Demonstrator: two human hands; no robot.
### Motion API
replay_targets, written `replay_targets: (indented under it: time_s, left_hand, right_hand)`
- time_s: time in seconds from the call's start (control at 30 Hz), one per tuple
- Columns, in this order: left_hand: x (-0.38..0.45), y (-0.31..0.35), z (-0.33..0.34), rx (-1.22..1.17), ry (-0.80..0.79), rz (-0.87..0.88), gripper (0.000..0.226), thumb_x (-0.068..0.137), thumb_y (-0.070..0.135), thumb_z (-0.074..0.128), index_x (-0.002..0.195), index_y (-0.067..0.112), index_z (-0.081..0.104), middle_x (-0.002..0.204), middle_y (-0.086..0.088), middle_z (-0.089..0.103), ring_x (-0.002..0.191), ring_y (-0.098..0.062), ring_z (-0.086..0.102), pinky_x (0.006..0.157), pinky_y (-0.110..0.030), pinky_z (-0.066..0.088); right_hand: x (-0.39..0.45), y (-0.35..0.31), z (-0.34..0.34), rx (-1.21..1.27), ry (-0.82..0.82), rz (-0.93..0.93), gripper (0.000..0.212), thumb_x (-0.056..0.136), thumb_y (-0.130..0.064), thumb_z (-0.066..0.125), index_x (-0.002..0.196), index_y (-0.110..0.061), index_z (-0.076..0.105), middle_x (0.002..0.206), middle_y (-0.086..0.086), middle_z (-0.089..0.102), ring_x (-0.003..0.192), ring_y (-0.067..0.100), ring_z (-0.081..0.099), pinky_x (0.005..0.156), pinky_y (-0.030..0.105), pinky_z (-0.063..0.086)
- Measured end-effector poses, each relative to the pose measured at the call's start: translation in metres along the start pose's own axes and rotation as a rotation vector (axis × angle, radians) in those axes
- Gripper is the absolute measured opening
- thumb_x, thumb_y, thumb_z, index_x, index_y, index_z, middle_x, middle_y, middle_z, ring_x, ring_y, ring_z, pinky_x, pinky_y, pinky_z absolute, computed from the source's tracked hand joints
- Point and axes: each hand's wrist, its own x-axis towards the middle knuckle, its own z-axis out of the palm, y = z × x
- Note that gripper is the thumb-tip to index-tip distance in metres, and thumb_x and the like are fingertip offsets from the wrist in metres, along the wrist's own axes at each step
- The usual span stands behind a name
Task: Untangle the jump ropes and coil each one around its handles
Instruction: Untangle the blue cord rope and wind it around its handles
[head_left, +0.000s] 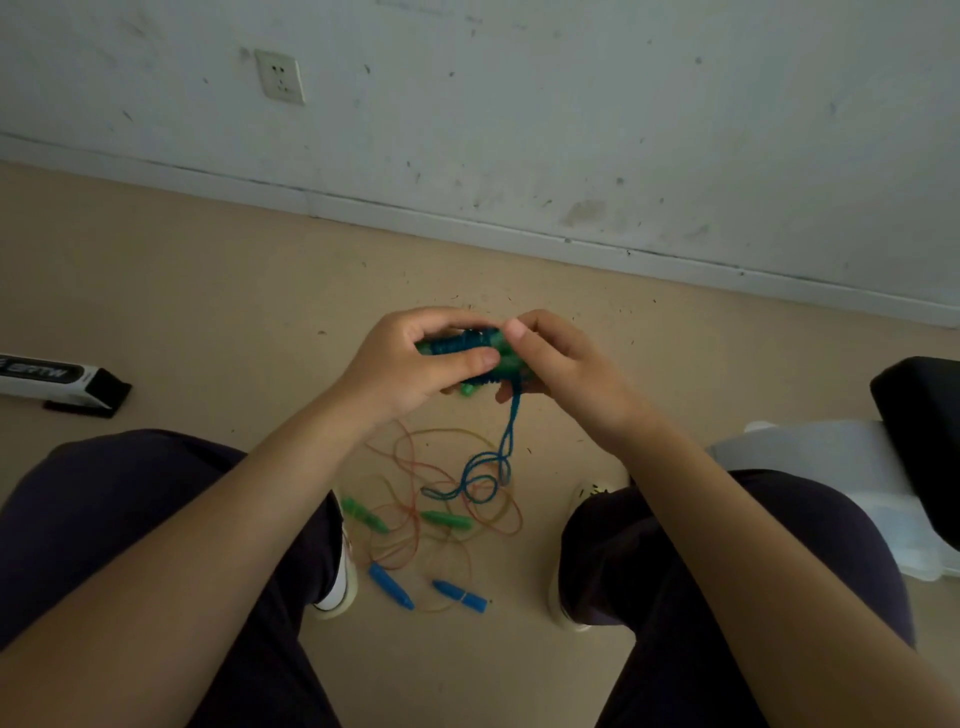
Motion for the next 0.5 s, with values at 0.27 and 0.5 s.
replay_targets:
  time_s: [0.27,0.5]
  left_hand:
    - [0.004,-0.001,-0.002,-0.138,0.153,-0.024,0.028,0.083,0.025,0.073,0.109,0.035,0.071,0.096,-0.001,0.076,0.073,-0.019,0.068,0.059,-0.028,0.054]
    - [0.003,-0.001,0.004,-0.192,0.179,-0.029,0.026,0.093,0.01,0.067,0.108,0.031,0.073,0.094,0.005,0.076,0.072,-0.016,0.066,0.057,-0.024,0.051]
  right_hand:
    - [0.003,0.01,0.003,-0.159,-0.026,0.007,0.02,0.1,-0.018,0.054,0.115,-0.007,0.061,0.059,0.002,0.037,0.045,0.006,0.032,0.044,0.016,0.031]
    - [0.006,0.014,0.005,-0.206,0.0,0.043,0.024,0.103,-0.015,0.047,0.091,-0.008,0.067,0.051,-0.007,0.049,0.043,0.01,0.044,0.047,0.023,0.039]
